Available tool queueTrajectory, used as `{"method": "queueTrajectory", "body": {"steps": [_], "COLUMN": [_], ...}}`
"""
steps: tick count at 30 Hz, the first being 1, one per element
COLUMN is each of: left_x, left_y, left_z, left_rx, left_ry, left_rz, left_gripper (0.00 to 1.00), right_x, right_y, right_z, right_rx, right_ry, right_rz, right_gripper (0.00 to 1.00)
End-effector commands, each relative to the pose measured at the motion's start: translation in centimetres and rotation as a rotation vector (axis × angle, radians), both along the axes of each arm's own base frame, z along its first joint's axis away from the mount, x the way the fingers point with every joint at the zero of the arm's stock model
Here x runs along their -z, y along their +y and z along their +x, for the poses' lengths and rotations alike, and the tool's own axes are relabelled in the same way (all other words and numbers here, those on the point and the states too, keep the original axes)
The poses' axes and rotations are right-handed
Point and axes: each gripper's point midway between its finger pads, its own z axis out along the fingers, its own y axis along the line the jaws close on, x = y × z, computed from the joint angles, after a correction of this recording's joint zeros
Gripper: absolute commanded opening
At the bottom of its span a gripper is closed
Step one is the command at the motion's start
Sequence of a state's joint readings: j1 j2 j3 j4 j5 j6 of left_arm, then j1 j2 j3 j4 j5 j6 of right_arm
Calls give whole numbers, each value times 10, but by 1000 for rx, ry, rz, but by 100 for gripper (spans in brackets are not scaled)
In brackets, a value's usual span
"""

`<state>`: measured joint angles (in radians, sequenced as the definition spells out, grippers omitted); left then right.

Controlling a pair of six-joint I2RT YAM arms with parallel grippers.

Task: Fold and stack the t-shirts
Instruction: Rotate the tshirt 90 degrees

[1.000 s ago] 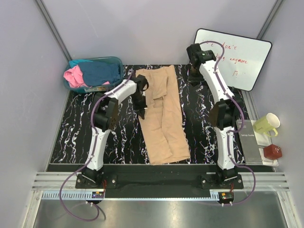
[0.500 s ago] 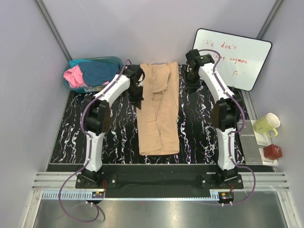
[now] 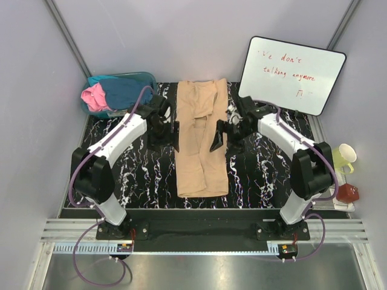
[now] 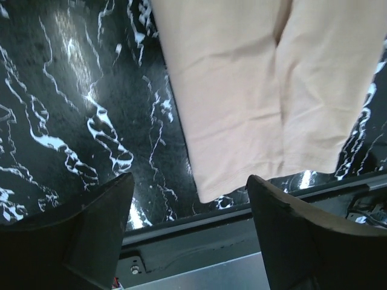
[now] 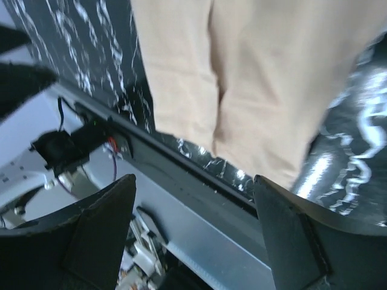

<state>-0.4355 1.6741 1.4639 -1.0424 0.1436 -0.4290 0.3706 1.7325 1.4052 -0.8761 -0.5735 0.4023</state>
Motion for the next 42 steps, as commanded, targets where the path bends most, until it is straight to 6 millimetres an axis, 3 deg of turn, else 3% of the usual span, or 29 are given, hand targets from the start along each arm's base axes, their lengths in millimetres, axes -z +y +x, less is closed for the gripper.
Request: {"method": "queueTrajectory", "body": {"steps": [1,4,8,20,26,32,39,42], "left_x": [4,10,12,15,21,25,31,34], "left_y": [3,6,11,17,21,25,26,28], "left_z": [-7,-16,-22,-30,-37,-43,-46,-47], "left_rx": [-39,-46,-51,-66,-69,-67,-69,-69], "left_ry": [-17,2,-1,-3,10,17,26,34], "left_rz": [-19,-17,-6,3,16,23,29,40], "left_gripper": [82,82,82,82,82,82,82,82], "right_x": [-9,8,40,97,110,105,104,104], "right_y": [51,64,59,53,61,73,81,85], "right_z": [-41,-63,-76,-106,-107,-103,-101,-101], "right_rx": [-128,-188,-173,-197,-209,-223,-242,-253], "right_ry": [12,34,107,249,274,259,265,268], "right_rz": [154,116,58,-16,-13,6,23,33], "right_gripper": [85,82,72,65,61,53,32,11]}}
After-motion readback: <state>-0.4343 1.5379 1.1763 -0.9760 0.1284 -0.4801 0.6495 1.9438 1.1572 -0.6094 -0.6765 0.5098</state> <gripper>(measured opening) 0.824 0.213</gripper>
